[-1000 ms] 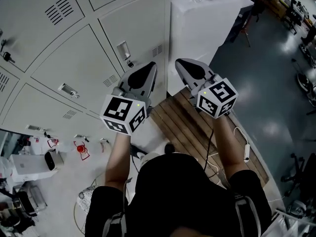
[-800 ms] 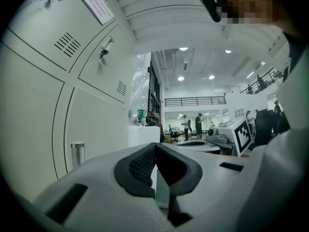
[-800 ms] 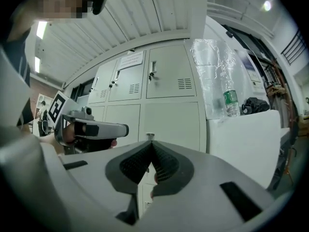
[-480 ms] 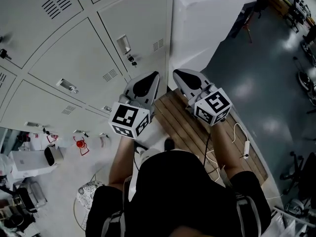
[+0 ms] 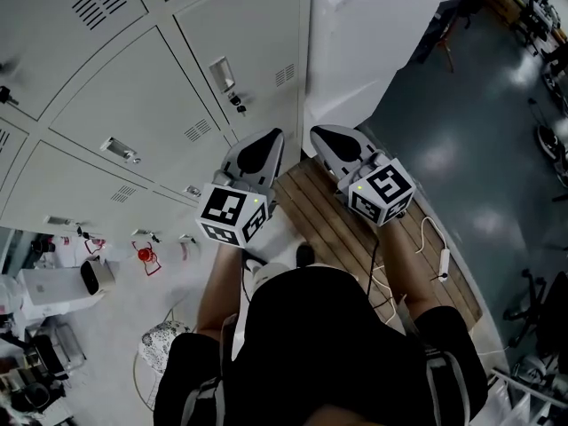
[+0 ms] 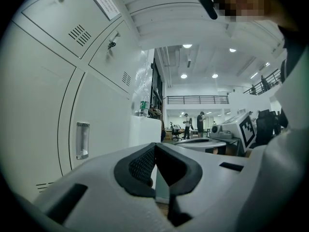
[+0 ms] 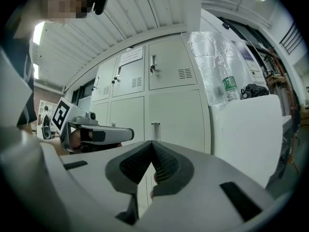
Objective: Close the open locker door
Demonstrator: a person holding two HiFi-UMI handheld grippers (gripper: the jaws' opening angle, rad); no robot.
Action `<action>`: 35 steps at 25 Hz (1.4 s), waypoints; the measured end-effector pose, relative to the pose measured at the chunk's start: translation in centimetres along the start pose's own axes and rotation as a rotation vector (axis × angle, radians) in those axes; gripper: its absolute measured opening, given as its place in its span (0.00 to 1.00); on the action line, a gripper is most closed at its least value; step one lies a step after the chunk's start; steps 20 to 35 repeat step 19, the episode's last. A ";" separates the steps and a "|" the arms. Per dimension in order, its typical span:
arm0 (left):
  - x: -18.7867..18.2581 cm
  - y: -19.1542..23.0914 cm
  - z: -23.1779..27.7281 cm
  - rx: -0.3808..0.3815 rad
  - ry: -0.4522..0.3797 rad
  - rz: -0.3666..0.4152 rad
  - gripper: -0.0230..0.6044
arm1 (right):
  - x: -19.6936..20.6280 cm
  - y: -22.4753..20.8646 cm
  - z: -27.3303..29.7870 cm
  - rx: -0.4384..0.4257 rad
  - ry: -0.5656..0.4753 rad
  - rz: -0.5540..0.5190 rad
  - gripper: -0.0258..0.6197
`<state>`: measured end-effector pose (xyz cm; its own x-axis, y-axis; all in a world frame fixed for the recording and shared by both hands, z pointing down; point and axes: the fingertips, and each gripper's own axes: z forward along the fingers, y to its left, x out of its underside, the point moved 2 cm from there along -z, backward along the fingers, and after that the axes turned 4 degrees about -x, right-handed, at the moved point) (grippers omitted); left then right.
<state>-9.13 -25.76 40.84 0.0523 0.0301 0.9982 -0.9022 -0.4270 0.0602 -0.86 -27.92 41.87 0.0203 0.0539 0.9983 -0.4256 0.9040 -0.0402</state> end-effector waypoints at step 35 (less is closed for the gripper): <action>0.5 0.0 0.1 -0.010 0.013 -0.002 0.06 | -0.4 -0.1 -0.2 0.005 -0.007 -0.006 0.05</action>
